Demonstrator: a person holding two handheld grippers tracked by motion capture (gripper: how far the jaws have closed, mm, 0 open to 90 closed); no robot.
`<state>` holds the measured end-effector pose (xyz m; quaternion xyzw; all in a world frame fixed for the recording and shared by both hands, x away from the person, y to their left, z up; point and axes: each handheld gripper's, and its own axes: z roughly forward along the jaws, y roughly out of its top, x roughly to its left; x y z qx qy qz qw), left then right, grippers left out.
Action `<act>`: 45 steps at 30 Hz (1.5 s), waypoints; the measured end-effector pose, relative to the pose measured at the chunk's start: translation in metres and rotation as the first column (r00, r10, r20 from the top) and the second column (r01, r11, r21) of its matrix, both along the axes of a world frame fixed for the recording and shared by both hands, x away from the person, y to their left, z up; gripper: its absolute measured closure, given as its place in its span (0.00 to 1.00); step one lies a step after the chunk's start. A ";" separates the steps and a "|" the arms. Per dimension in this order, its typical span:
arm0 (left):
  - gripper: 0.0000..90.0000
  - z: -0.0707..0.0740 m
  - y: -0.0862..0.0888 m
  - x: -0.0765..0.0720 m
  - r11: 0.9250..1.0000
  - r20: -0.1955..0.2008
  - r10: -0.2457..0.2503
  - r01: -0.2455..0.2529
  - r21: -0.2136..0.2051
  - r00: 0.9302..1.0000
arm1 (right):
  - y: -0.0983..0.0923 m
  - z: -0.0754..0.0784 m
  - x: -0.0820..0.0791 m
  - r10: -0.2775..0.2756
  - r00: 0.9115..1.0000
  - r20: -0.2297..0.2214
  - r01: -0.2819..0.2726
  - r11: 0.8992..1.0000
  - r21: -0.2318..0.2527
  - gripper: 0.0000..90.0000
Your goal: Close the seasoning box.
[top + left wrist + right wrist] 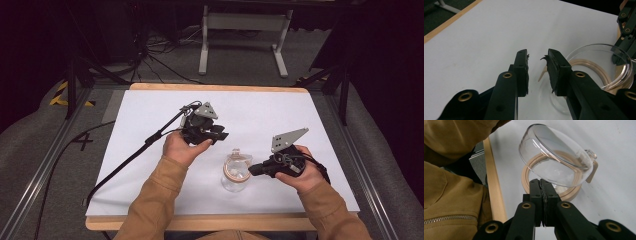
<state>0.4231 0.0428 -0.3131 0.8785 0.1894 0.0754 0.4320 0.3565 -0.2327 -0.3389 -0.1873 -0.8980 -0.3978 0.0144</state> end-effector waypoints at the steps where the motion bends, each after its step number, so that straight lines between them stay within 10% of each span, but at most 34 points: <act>1: 0.78 0.000 0.000 0.000 1.000 -0.005 0.001 -0.001 -0.002 1.000 | 0.000 0.000 0.000 0.003 1.000 -0.007 -0.003 1.000 -0.007 0.98; 17: 0.75 -0.002 -0.001 0.001 1.000 -0.016 0.009 -0.008 0.005 1.000 | -0.003 -0.006 0.004 0.026 0.996 -0.081 -0.033 0.996 -0.083 0.98; 28: 0.72 0.000 0.002 -0.002 0.999 0.007 0.036 -0.036 -0.002 0.999 | -0.010 0.008 0.003 -0.033 0.999 0.033 0.034 0.999 -0.021 0.86; 37: 0.68 0.002 0.023 -0.015 0.994 0.036 0.112 -0.112 -0.003 0.993 | -0.028 0.031 0.014 -0.149 0.978 0.143 0.137 0.986 0.092 0.72; 45: 0.66 0.000 0.043 -0.020 0.980 0.041 0.198 -0.198 -0.010 0.979 | -0.061 0.038 0.037 -0.290 0.935 0.203 0.276 0.957 0.094 0.66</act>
